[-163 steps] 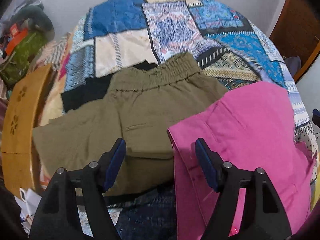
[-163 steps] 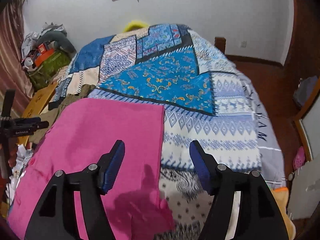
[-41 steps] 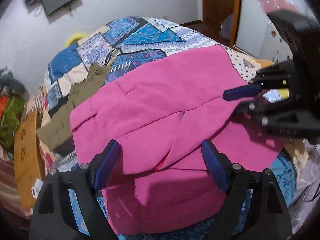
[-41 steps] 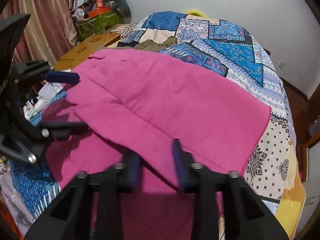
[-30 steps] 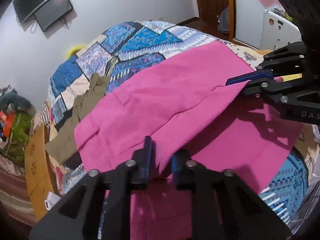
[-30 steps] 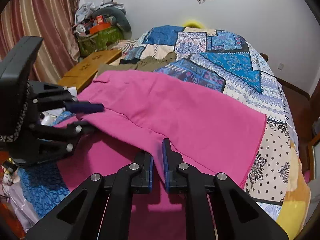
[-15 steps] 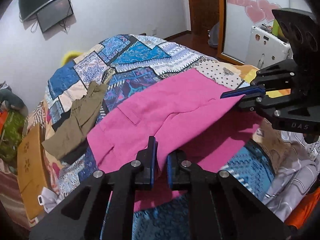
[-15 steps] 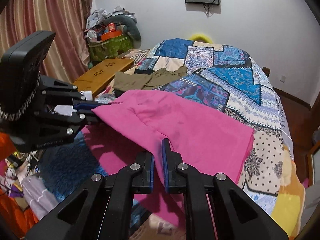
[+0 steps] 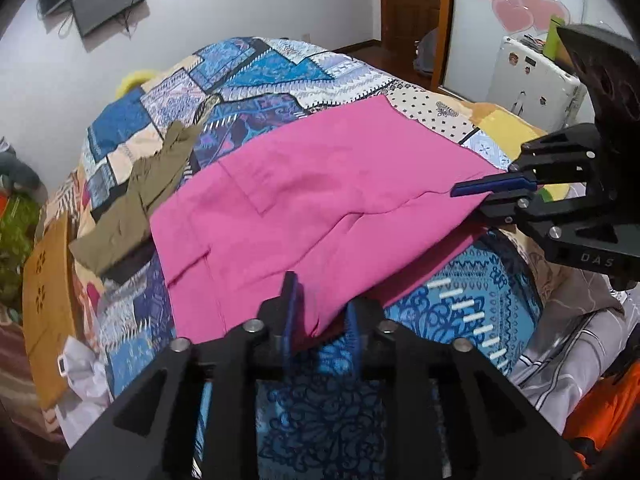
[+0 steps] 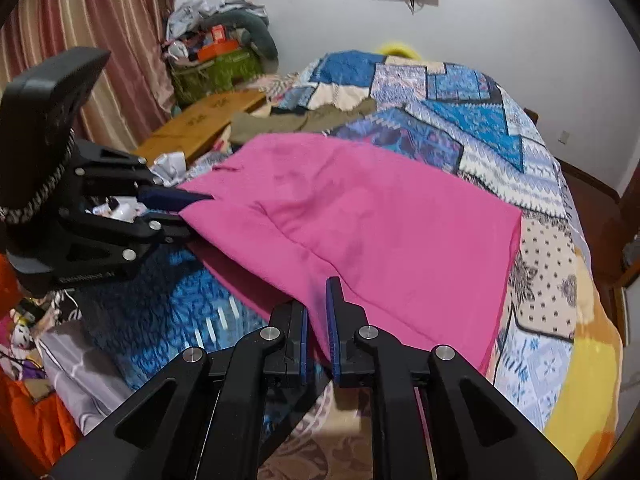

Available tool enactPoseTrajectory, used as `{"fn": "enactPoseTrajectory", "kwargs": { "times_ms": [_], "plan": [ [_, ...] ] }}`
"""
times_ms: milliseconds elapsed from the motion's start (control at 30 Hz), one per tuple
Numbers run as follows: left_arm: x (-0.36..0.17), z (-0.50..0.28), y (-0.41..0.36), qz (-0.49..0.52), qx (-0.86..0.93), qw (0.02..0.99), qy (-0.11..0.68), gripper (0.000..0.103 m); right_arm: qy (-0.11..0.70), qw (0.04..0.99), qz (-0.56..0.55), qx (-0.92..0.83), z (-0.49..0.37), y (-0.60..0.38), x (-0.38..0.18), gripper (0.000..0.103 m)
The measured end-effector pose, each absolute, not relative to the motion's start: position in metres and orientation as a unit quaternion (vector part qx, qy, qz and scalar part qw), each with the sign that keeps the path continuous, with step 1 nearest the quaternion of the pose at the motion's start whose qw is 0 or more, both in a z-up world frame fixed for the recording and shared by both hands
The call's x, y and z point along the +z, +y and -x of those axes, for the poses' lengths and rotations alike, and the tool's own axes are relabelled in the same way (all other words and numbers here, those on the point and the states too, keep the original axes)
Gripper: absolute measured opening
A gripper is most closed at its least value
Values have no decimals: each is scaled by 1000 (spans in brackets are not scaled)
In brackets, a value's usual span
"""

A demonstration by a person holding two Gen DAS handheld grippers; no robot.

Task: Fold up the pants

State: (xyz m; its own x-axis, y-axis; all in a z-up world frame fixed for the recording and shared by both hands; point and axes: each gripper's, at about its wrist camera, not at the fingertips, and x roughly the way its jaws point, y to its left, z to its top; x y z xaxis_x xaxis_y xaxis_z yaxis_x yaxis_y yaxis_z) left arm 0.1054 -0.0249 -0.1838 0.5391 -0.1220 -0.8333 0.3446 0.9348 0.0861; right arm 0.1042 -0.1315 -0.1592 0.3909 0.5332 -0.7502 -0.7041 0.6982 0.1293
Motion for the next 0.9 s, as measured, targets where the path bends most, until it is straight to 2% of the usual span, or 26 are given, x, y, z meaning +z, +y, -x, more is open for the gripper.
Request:
{"fn": "enactPoseTrajectory", "kwargs": {
  "times_ms": [67,133,233,300,367,467,667,833,900],
  "plan": [
    [-181,-101,-21,-112,-133,870,462,47,414,823,100,375,-102,-136,-159,11],
    [-175,-97,-16,-105,-132,874,457,51,417,822,90,376,-101,-141,-155,14],
    [-163,-93,-9,-91,-133,880,446,52,411,825,75,380,-99,-147,-145,20],
    [-154,-94,-5,-75,-135,886,437,56,403,829,61,382,-99,-150,-138,26],
    [-146,-97,-1,-63,-134,892,426,60,395,834,43,383,-101,-152,-131,28],
    [-143,-108,-1,-63,-115,900,416,66,389,841,21,375,-111,-148,-128,28],
    [-163,-135,2,-32,-108,889,445,68,419,829,1,370,-128,-131,-148,29],
    [-197,-140,6,-47,-89,872,478,68,452,814,20,364,-129,-120,-178,29],
    [-207,-137,12,-47,-80,871,483,72,444,817,19,368,-125,-126,-181,28]
  ]
}}
